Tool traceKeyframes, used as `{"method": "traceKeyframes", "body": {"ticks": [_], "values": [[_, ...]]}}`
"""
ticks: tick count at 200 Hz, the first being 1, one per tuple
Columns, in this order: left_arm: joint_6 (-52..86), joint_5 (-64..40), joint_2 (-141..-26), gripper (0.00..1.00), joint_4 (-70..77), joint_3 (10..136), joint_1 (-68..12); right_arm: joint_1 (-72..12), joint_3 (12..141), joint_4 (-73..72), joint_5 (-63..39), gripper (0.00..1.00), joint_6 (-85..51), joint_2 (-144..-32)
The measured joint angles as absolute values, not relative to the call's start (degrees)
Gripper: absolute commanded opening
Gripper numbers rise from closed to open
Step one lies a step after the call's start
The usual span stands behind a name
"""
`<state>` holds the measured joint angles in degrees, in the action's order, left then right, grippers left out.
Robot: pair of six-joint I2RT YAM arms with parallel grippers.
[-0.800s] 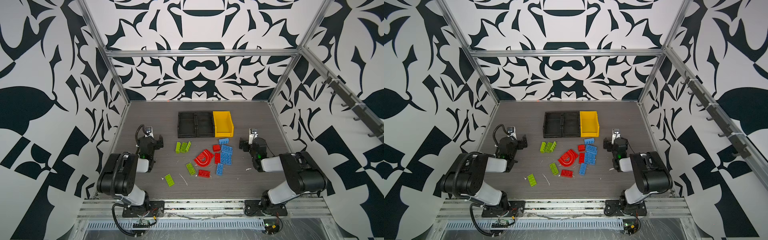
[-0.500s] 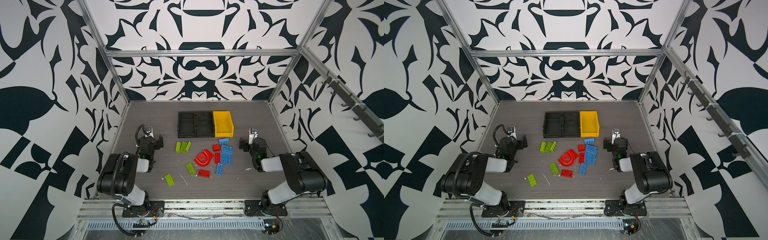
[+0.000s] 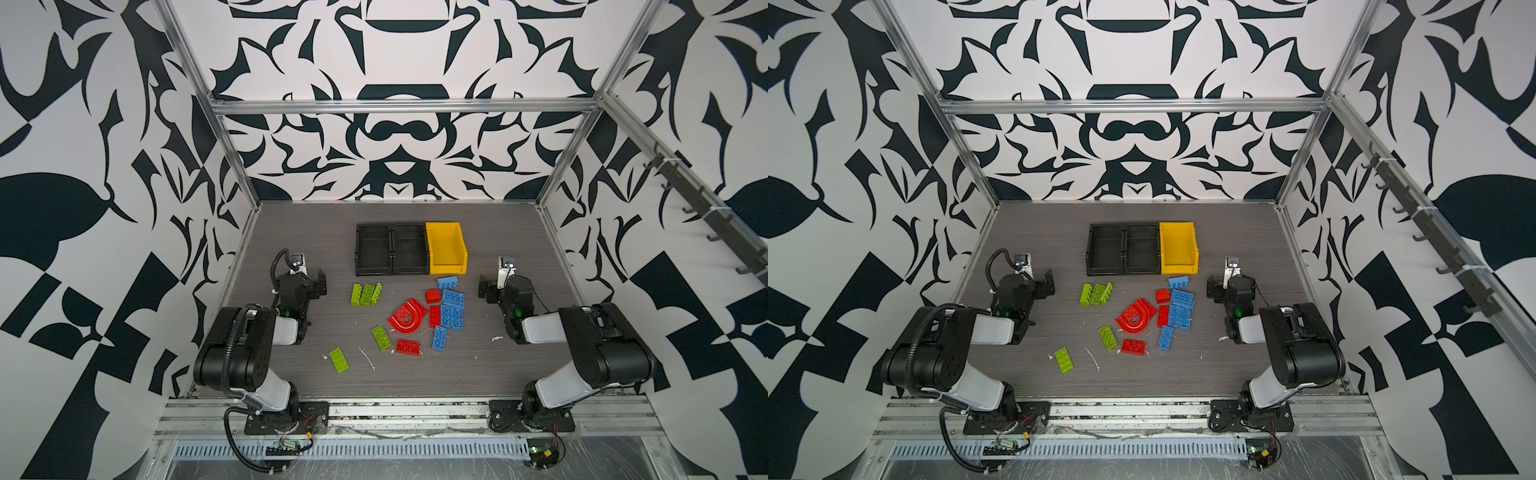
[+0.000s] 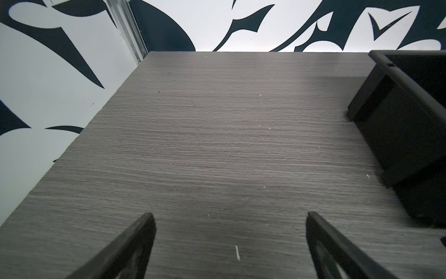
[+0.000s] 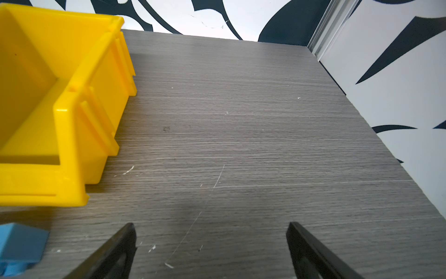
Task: Sort the legos into containers by color
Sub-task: Pick up the lego from the center of the table.
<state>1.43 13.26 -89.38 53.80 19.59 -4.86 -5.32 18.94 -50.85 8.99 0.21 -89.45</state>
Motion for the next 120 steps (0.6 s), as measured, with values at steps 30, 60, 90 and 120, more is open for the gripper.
{"method": "traceKeyframes", "body": {"ticks": [30,60,90,120], "values": [[1.43,13.26,-89.38,0.99,53.8,19.59,-4.86,-5.32,18.94,-50.85,8.99,0.99,0.21,-89.45],[1.43,13.23,-89.38,0.99,53.8,19.59,-4.86,-5.34,18.98,-50.68,9.13,0.99,0.21,-89.41],[1.3,13.87,-86.65,0.99,49.78,19.92,-5.21,-5.34,21.26,-41.47,10.74,0.99,-0.01,-83.22],[-0.16,15.75,-77.21,1.0,43.51,21.85,-8.45,-6.44,30.94,-26.35,10.35,0.98,-2.94,-74.06]]}}
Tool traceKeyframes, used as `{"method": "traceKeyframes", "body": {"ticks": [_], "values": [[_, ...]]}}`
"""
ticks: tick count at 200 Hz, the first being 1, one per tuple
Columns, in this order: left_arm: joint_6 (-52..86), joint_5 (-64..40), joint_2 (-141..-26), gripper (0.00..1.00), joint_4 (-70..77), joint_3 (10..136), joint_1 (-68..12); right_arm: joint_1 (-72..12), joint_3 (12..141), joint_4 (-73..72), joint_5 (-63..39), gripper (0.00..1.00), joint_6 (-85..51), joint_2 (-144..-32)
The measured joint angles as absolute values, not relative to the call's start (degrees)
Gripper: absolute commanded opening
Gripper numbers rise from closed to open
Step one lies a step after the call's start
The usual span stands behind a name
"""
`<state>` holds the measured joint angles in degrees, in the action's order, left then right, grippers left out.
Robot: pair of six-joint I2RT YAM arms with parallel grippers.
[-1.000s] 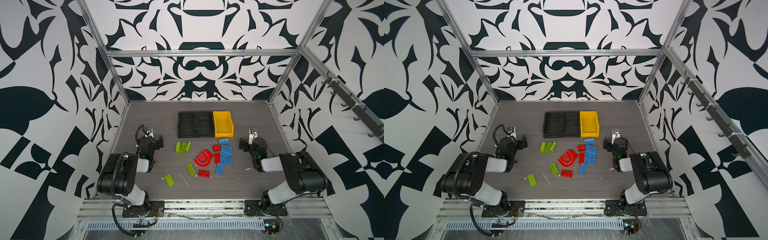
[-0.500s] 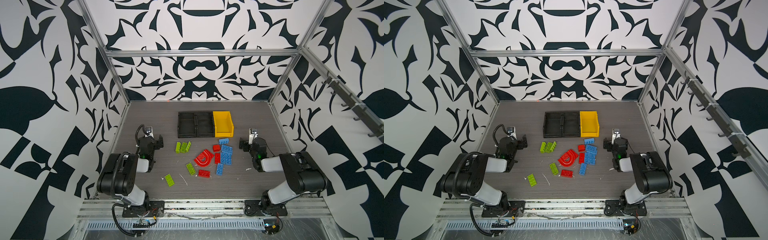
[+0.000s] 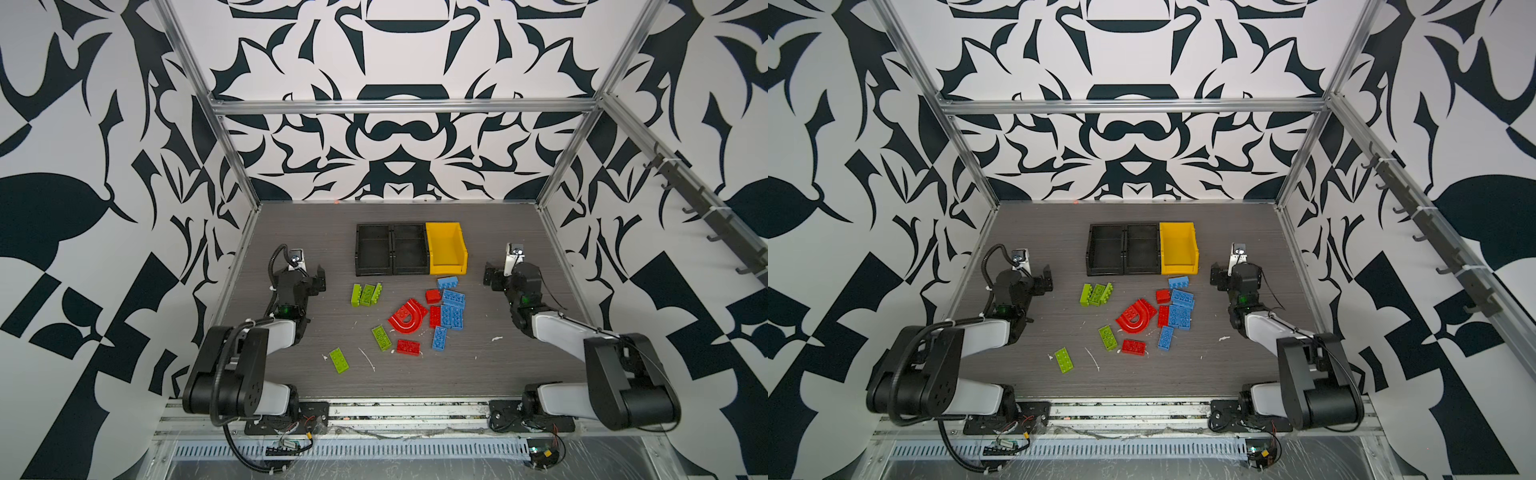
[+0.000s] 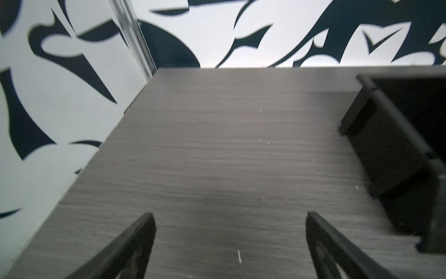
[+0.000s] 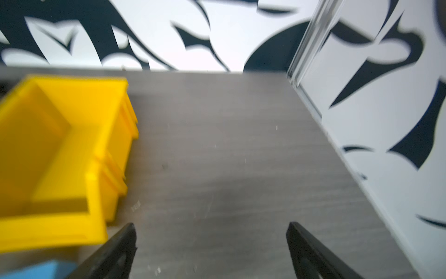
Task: Sort the legos into containers by color
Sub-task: Pick up the lego from the center of the table.
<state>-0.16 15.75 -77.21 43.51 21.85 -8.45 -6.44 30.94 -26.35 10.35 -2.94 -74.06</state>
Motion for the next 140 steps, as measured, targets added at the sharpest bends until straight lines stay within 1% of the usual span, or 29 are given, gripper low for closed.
{"method": "traceKeyframes", "body": {"ticks": [15,27,39,47,68,91,113,140], "values": [[0.8,14.85,-71.66,0.99,40.27,22.79,-10.68,-8.78,38.61,-18.17,10.55,0.98,-3.97,-73.34],[3.36,13.19,-67.55,0.99,36.75,24.18,-11.73,-12.27,44.34,-12.03,11.57,0.98,-4.4,-74.02],[6.17,10.98,-65.01,0.99,32.91,26.22,-11.81,-16.01,48.21,-7.03,12.03,0.98,-5.13,-75.16],[7.81,8.82,-64.03,1.0,30.17,27.79,-11.81,-18.24,50.09,-3.64,12.08,0.96,-6.07,-76.36],[12.01,2.7,-63.59,1.0,25.93,29.76,-11.81,-21.91,53.3,4.84,11.53,0.95,-8.25,-81.14],[15.64,-3.97,-63.64,0.99,26.24,27.33,-11.92,-23.92,56.66,12.56,11.62,0.95,-9.96,-88.64],[17.56,-7.97,-64.9,0.99,27.7,24.88,-12.03,-24.95,59.31,16.73,11.49,0.95,-10.68,-94.59],[18.65,-10.13,-66.28,0.99,27.9,24.6,-12.03,-25.39,61.8,18.7,10.9,0.95,-11.03,-98.72]]}}
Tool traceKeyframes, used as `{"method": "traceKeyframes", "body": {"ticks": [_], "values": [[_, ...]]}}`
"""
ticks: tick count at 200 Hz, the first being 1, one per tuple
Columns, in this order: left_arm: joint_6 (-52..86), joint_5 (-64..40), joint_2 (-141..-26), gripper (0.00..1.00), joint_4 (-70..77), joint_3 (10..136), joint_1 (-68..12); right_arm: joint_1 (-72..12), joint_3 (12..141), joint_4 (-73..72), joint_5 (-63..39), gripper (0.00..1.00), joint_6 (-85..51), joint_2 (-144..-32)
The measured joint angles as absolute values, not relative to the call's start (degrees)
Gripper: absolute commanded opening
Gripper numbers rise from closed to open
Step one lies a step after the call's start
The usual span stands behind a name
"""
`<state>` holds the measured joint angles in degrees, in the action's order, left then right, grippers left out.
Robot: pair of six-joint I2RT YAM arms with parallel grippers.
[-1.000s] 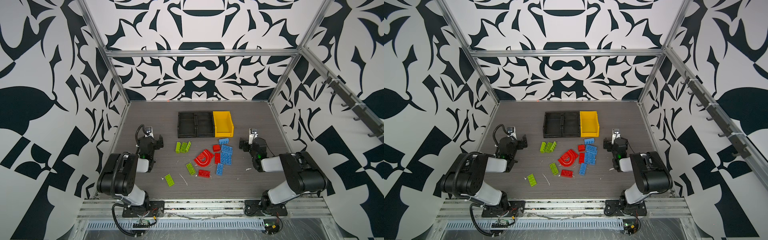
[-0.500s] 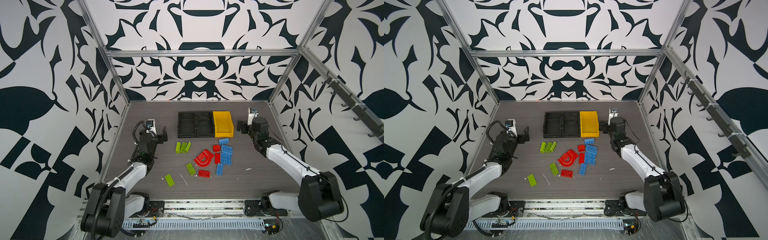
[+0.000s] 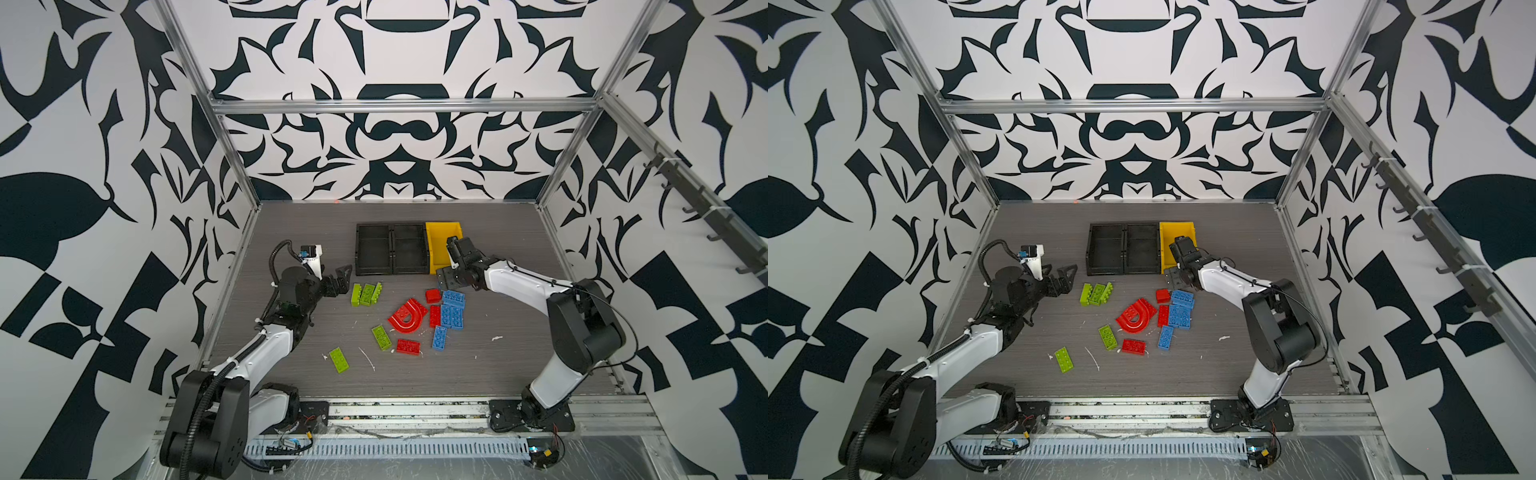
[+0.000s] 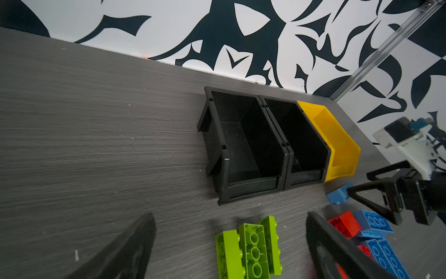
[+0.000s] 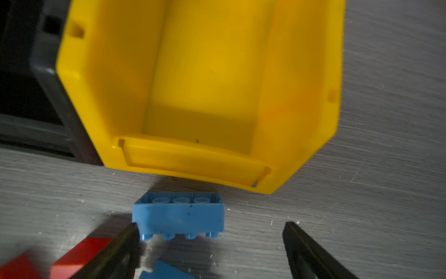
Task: Sort the legos into containers by color
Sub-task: Pick up the lego from the center of the table.
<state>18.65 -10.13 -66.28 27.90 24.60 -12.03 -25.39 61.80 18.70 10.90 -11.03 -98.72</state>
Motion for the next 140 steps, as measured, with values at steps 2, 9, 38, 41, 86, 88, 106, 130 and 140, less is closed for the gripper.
{"method": "traceKeyframes", "body": {"ticks": [2,9,38,41,86,88,106,130,140], "values": [[18.72,-10.26,-66.28,0.99,27.94,24.6,-12.05,-25.39,61.98,18.76,10.81,0.95,-11.03,-98.89],[18.85,-10.5,-66.28,0.99,28.16,24.6,-12.03,-25.39,62.57,18.87,10.46,0.95,-11.09,-99.53],[18.94,-10.76,-65.93,0.99,28.45,24.56,-12.03,-25.39,64.51,18.92,9.34,0.93,-11.9,-101.82],[18.94,-10.74,-65.84,0.99,28.45,24.56,-12.03,-25.39,64.6,18.87,9.28,0.93,-11.94,-102.06],[18.96,-10.74,-65.43,0.99,28.42,23.99,-12.03,-25.39,65.1,18.63,7.86,0.84,-13.17,-105.86],[18.96,-10.72,-65.43,0.99,28.42,23.97,-12.03,-25.39,65.12,18.61,7.77,0.84,-13.21,-106.0],[19.0,-10.68,-65.43,0.99,28.47,23.94,-12.03,-25.39,65.21,18.55,7.49,0.8,-13.65,-106.72],[19.07,-10.39,-65.41,0.99,28.42,23.73,-12.03,-25.39,65.32,18.28,7.46,0.75,-14.13,-106.72],[19.07,-10.28,-65.41,0.99,28.42,23.7,-12.03,-25.39,65.32,18.0,7.46,0.72,-14.24,-106.69]]}}
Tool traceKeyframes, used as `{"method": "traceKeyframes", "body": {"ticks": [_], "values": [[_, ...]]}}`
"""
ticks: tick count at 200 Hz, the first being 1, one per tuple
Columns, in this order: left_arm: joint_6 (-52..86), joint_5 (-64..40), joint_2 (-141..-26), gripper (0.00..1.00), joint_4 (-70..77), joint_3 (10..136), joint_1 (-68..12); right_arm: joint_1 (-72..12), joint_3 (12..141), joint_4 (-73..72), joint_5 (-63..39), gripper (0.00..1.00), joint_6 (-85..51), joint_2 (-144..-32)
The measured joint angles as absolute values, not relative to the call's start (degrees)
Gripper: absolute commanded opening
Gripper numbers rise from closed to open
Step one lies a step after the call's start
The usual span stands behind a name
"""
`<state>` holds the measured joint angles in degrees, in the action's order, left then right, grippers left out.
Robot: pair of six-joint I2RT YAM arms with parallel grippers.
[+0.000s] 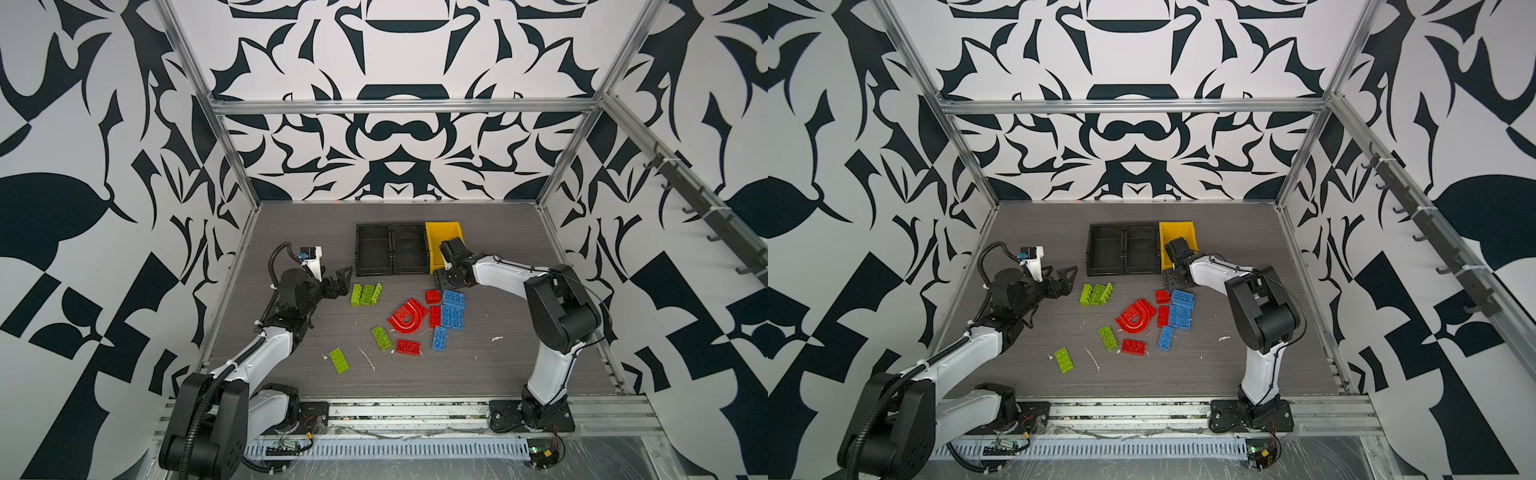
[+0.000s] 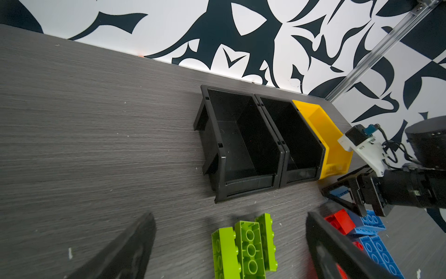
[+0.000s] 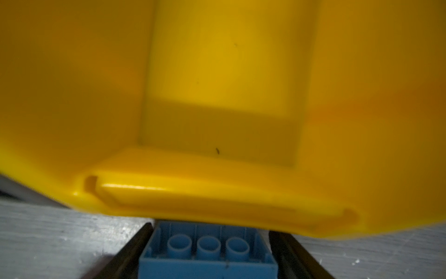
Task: Sort the legos into containers by color
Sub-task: Pick up the lego from the center of the table.
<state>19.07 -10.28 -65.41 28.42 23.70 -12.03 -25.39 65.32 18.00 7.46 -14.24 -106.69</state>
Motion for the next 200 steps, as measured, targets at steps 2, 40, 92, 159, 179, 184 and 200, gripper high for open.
{"method": "traceKeyframes", "body": {"ticks": [2,40,92,159,179,184,200], "values": [[19.07,-10.26,-65.41,0.99,28.42,23.7,-12.03,-25.39,65.32,17.96,7.46,0.71,-14.31,-106.69],[19.07,-9.65,-64.88,0.99,28.47,23.42,-12.03,-25.39,65.32,17.39,7.38,0.6,-14.98,-106.65],[19.05,-8.71,-64.55,0.99,28.38,23.0,-12.03,-25.39,63.79,16.84,7.09,0.56,-15.4,-102.32],[19.03,-8.34,-63.9,0.99,28.29,23.0,-12.03,-25.34,63.18,17.17,7.31,0.58,-15.9,-90.78],[19.0,-8.34,-63.86,0.99,28.29,23.0,-12.03,-24.71,64.77,17.47,7.29,0.58,-15.22,-91.42],[19.0,-8.34,-63.86,0.99,28.29,22.98,-12.03,-24.51,65.49,17.56,7.14,0.58,-15.0,-92.12],[18.96,-8.34,-63.83,0.99,28.32,22.94,-12.03,-23.7,68.16,17.54,6.76,0.58,-14.31,-95.13]]}}
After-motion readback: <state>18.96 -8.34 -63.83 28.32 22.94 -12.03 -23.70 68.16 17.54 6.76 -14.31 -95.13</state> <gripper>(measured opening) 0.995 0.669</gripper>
